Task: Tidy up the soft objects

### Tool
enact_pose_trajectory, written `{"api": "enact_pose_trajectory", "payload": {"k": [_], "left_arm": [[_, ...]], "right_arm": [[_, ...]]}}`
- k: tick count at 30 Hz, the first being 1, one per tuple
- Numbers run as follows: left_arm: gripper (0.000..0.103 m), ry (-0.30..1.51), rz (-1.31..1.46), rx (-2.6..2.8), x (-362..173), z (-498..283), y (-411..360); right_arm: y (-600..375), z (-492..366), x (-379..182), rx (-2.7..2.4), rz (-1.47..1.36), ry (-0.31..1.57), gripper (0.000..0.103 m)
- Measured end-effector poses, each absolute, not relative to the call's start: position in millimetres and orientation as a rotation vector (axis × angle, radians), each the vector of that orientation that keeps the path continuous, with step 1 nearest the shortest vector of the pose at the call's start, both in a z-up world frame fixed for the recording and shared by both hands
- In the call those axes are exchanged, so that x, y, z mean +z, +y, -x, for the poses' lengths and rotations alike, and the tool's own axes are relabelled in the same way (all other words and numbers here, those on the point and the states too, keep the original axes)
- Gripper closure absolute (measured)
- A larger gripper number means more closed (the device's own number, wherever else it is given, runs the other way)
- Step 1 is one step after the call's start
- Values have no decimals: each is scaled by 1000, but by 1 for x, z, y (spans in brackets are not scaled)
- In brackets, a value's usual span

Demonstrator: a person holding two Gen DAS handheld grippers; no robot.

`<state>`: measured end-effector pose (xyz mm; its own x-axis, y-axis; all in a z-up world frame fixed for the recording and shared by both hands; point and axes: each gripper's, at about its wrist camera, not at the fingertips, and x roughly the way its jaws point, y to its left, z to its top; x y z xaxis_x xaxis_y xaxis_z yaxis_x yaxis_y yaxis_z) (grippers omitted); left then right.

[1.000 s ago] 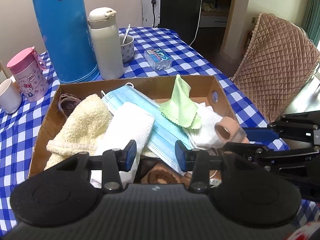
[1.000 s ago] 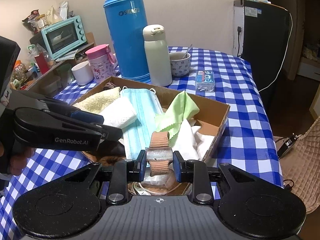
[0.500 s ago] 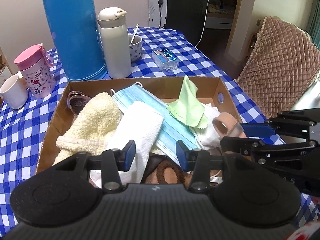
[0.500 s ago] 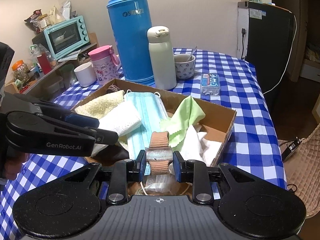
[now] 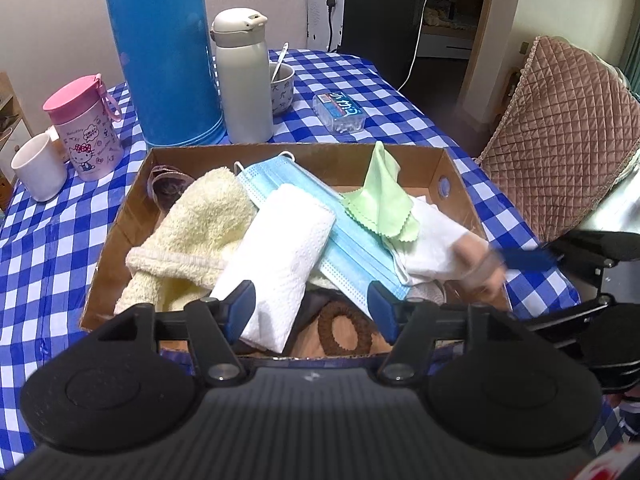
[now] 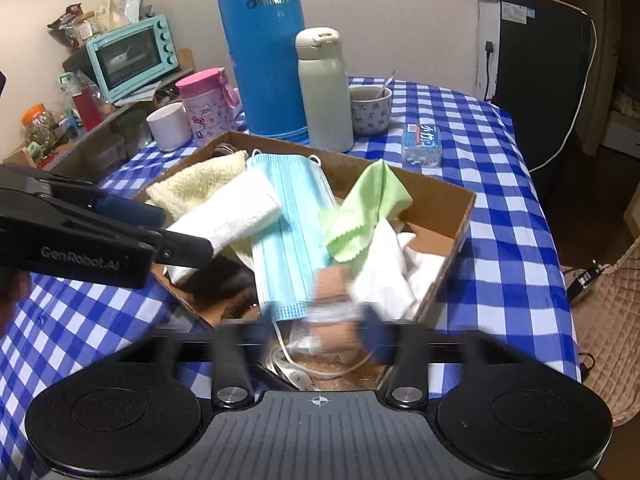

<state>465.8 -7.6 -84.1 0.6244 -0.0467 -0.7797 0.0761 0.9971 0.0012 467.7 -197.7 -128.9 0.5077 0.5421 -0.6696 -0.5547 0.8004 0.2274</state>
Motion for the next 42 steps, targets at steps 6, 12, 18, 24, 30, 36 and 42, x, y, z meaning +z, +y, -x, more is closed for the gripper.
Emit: {"api": "enact_pose_trajectory", "payload": {"k": [6, 12, 18, 24, 30, 36, 42], "left_arm": [[43, 886, -40, -64, -80, -460, -8], [43, 880, -37, -58, -77, -456, -6], [42, 875, -29, -48, -74, -448, -3], [42, 853, -14, -27, -65, -435, 4], [37, 807, -8, -4, -49, -409, 14], [32, 774, -18, 26, -36, -377, 22], [21, 729, -38, 45, -23, -343, 22]], "right_arm": [[-204, -465, -125, 667, -7, 787, 24], [-208, -463, -119, 673, -36, 756, 24], [-213, -458, -115, 674, -58, 751, 24], [-218, -446, -108, 681, -85, 742, 24], [-227, -422, -102, 676, -113, 743, 24], [-232, -397, -96, 637, -113, 748, 24], [-231, -374, -82, 594, -101, 716, 24]]}}
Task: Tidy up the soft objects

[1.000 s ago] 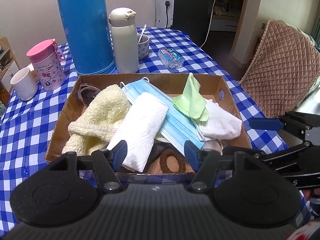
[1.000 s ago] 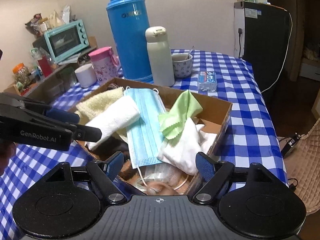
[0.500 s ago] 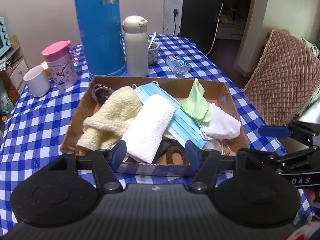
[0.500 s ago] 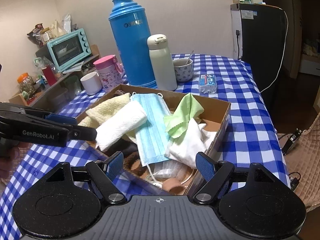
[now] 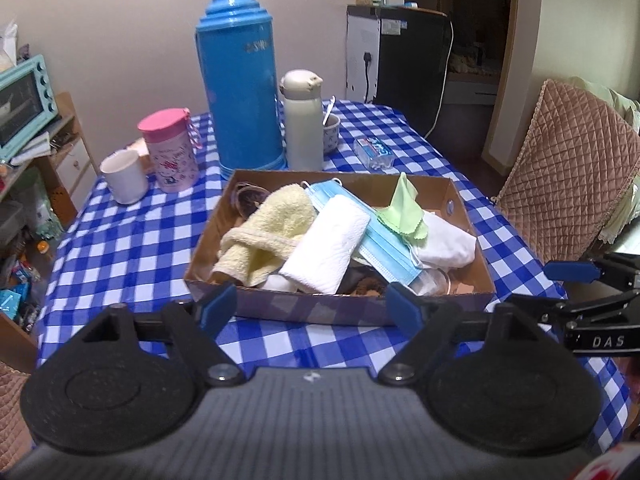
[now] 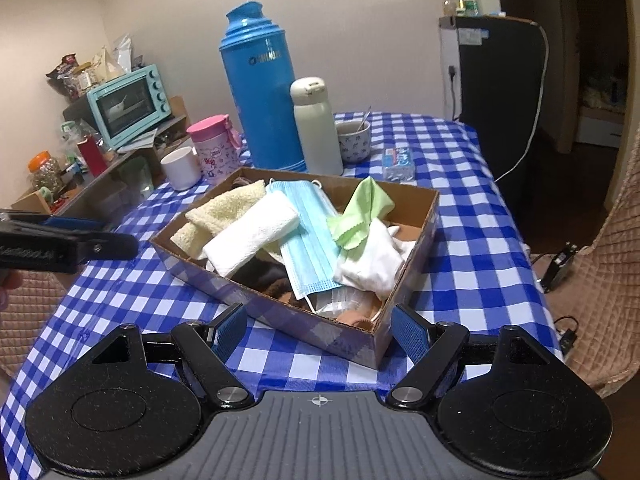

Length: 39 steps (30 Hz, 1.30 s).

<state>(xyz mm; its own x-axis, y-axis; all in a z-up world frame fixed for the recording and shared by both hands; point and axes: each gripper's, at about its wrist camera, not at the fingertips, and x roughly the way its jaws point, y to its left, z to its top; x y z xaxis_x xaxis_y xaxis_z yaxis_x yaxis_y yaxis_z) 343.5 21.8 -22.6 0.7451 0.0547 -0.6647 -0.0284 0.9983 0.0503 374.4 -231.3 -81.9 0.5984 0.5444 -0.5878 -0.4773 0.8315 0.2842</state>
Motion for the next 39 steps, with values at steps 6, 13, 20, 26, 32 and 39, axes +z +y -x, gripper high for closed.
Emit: {"api": "enact_pose_trajectory", "payload": {"k": [6, 13, 20, 26, 32, 39], "left_arm": [[20, 704, -52, 60, -12, -307, 26], [21, 746, -37, 49, -4, -255, 35], [21, 769, -25, 41, 4, -198, 48], [21, 785, -26, 32, 10, -150, 58], [21, 807, -20, 34, 9, -111, 63], [21, 829, -4, 27, 7, -72, 66]], "right_arm": [[-229, -346, -68, 566, -135, 706, 24], [-219, -300, -48, 535, -169, 724, 24], [-205, -244, -34, 492, -176, 774, 24], [-191, -196, -29, 476, -167, 809, 24], [-177, -150, -25, 484, -156, 827, 24], [-171, -112, -21, 475, -151, 845, 24]]}}
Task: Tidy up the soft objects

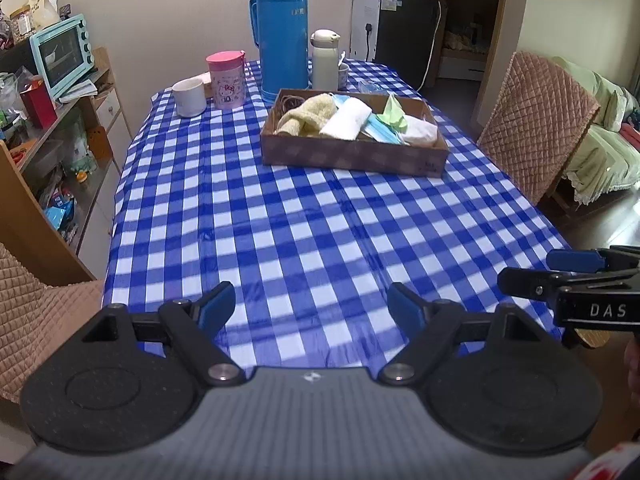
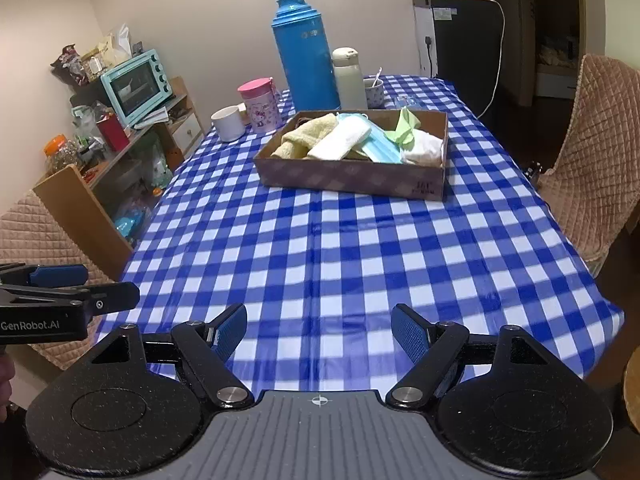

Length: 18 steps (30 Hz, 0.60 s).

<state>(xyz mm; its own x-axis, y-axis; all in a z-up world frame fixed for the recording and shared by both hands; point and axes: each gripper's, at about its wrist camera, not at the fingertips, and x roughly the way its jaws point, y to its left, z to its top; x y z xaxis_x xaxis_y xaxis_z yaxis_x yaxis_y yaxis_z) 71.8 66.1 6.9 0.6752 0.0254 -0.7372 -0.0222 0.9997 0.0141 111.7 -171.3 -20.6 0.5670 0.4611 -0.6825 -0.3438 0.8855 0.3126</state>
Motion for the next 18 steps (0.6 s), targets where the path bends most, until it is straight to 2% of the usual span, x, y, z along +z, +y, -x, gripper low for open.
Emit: {"api": "enact_pose_trajectory", "payload": {"k": [18], "left_arm": [[21, 869, -6, 5, -5, -12, 55]], "right_arm": [[-169, -50, -24, 479, -139, 894, 24]]}}
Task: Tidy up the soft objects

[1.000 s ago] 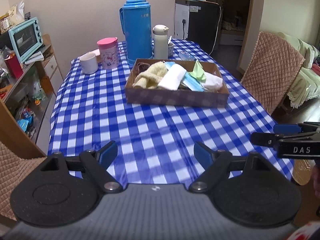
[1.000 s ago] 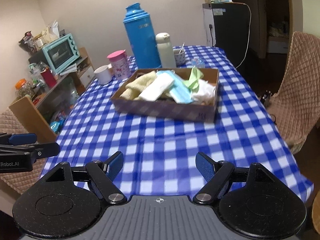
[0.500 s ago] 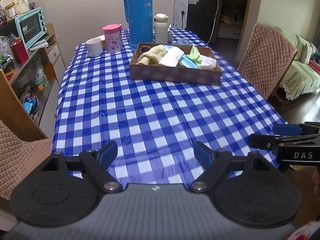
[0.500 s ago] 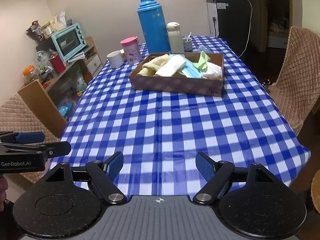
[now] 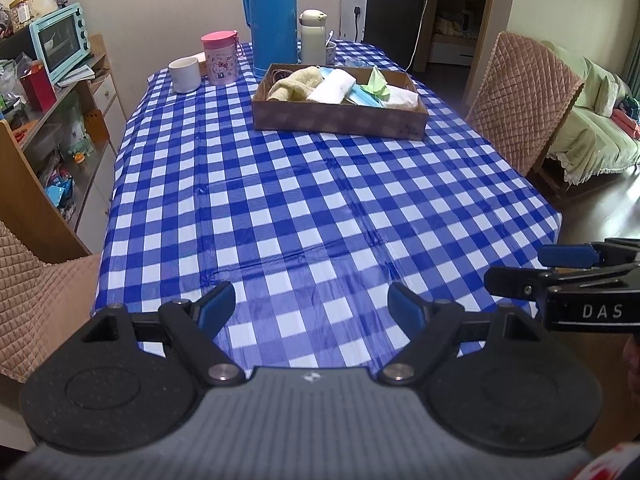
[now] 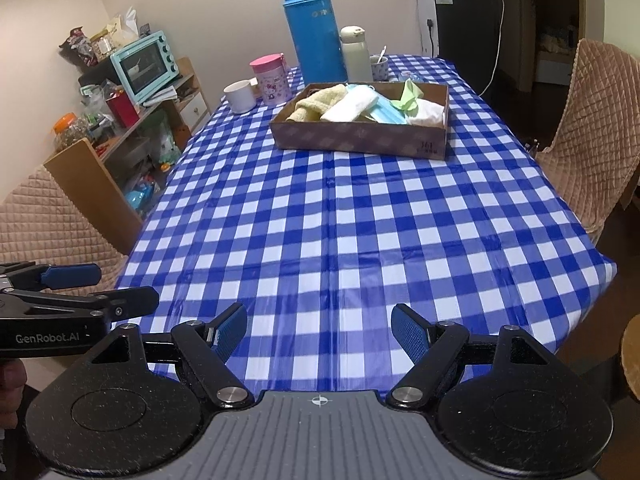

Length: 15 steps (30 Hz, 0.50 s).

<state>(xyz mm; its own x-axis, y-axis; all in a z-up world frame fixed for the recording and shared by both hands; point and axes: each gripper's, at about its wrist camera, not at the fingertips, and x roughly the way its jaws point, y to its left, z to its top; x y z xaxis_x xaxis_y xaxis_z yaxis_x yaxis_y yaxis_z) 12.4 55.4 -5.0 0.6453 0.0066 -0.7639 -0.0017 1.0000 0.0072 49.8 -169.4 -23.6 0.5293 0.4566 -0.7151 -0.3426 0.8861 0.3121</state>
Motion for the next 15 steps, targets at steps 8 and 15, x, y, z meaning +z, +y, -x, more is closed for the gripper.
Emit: {"api": "enact_pose_trajectory", "payload": {"k": [8, 15], "left_arm": [[21, 871, -4, 1, -6, -5, 52], [21, 871, -2, 3, -6, -4, 51]], "right_arm": [[-171, -40, -26, 476, -130, 907, 24], [-171, -39, -26, 476, -126, 912, 24]]}}
